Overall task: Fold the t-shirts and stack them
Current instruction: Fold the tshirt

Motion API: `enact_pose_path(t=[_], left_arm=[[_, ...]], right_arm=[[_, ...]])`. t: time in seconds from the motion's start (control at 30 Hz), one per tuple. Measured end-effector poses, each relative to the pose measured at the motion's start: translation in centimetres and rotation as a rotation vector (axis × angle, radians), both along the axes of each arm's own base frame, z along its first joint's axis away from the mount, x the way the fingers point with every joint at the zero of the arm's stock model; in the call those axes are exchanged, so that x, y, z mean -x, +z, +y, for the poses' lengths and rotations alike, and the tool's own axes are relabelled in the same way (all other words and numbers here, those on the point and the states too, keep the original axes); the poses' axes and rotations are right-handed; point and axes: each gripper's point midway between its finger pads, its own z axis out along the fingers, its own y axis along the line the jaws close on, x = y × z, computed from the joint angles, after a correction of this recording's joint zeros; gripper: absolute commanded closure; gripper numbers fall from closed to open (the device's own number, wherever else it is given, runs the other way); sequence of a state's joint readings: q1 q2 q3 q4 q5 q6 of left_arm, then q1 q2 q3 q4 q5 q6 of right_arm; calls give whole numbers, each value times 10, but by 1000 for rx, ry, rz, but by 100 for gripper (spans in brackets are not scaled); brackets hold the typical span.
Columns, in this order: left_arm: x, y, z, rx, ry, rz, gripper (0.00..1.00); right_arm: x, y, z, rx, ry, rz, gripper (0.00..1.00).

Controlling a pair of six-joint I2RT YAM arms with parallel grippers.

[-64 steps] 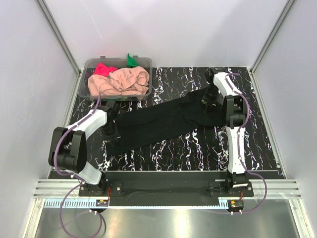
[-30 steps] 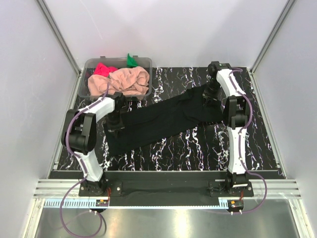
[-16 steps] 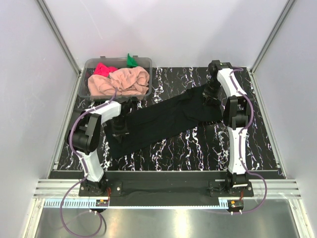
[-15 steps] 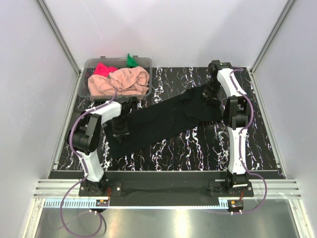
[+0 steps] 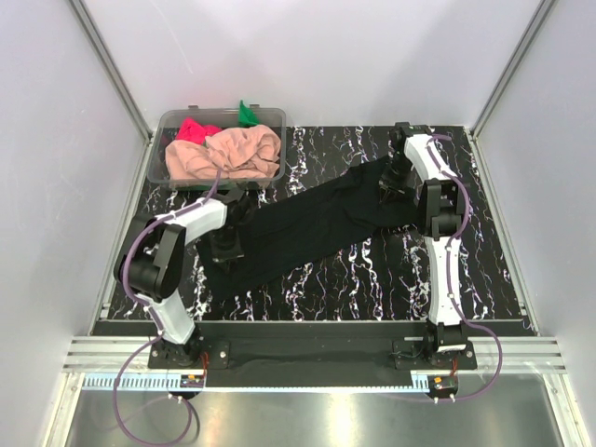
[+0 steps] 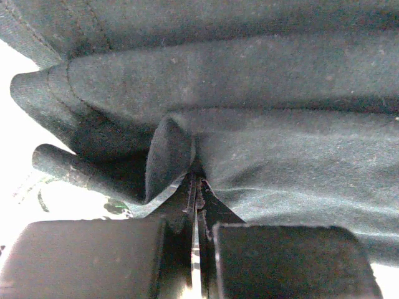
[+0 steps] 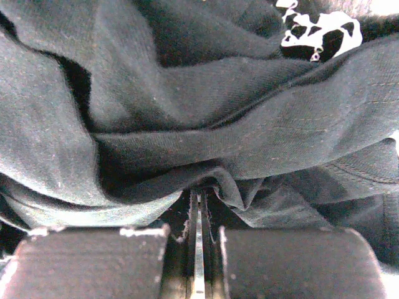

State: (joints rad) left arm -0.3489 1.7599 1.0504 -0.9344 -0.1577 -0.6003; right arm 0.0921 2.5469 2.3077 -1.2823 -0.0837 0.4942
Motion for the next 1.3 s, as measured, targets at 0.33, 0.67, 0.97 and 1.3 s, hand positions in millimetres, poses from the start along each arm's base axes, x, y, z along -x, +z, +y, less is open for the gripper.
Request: enact_pose_path(t=[0.33, 0.67, 0.97, 1.3], left_arm=[[15, 0, -18, -3, -36, 13, 100], [43, 1, -54, -6, -129, 57, 100], [71, 1, -98, 11, -225, 105, 100], [78, 2, -118, 27, -266, 130, 100]], right_arm=[[-1, -1, -2, 17, -12, 27, 100], [-10, -1, -2, 22, -15, 31, 100], [-15, 0, 0, 11, -22, 19, 100], [-32, 2, 5, -14, -30, -42, 100]])
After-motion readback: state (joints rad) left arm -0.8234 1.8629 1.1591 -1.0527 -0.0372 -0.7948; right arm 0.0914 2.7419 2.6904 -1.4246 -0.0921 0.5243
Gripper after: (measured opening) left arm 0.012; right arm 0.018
